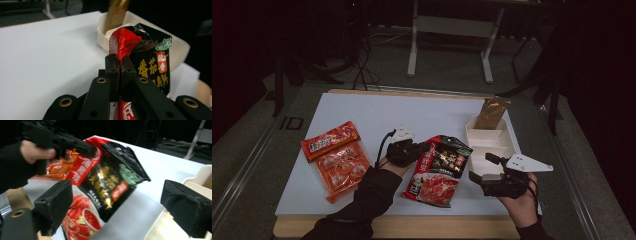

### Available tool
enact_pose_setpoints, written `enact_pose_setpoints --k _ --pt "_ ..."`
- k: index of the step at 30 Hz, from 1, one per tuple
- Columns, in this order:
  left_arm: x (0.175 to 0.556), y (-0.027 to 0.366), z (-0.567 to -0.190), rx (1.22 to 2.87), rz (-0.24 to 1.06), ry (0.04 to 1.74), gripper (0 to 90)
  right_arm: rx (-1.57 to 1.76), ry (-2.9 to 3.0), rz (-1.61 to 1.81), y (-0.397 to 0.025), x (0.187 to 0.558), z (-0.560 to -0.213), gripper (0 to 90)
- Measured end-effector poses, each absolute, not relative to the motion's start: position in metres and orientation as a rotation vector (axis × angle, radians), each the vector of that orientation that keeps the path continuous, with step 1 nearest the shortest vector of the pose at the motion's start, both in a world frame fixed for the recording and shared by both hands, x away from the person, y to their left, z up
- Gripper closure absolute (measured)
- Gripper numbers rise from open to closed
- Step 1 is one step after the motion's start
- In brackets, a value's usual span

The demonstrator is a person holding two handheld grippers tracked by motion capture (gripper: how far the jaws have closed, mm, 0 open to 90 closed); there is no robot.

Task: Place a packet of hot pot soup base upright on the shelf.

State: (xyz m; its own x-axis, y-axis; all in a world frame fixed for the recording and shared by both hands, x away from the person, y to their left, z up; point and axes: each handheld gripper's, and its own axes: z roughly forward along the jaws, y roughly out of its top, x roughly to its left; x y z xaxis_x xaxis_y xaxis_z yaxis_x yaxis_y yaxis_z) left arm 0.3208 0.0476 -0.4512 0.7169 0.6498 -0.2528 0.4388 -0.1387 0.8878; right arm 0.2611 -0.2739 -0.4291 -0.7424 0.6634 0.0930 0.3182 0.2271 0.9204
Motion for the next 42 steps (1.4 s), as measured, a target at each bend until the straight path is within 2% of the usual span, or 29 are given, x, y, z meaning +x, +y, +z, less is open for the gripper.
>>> enact_pose_setpoints --k 3,10,12,15,25,32,34,35,42 --pt "0.315 0.047 -0.448 1.73 0.193 0.839 87.6 0.94 2.173 1.514 -0.276 0.262 -0.429 13.5" --pt "0.305 0.043 -0.439 1.708 0.209 0.779 87.6 0.945 2.176 1.533 -0.276 0.265 -0.429 17.2" --pt "0.302 0.043 -0.435 1.682 0.201 0.763 87.6 0.948 2.202 1.552 -0.275 0.266 -0.429 24.0" --pt "0.3 0.044 -0.43 1.642 0.185 0.746 87.6 0.943 2.212 1.555 -0.273 0.267 -0.429 24.8" --pt "0.29 0.042 -0.423 1.542 0.176 0.685 87.5 0.914 2.168 1.662 -0.276 0.264 -0.412 50.5" --pt "0.29 0.036 -0.424 1.514 0.141 0.675 87.4 0.894 2.146 1.697 -0.277 0.263 -0.401 56.0" --pt "0.289 0.033 -0.425 1.542 0.155 0.672 87.3 0.883 2.167 1.697 -0.274 0.264 -0.401 69.5" --pt "0.289 0.034 -0.426 1.536 0.161 0.673 87.3 0.883 2.178 1.666 -0.272 0.264 -0.4 71.8" --pt "0.29 0.041 -0.428 1.542 0.158 0.628 85.6 0.849 2.221 1.678 -0.27 0.266 -0.392 76.8"
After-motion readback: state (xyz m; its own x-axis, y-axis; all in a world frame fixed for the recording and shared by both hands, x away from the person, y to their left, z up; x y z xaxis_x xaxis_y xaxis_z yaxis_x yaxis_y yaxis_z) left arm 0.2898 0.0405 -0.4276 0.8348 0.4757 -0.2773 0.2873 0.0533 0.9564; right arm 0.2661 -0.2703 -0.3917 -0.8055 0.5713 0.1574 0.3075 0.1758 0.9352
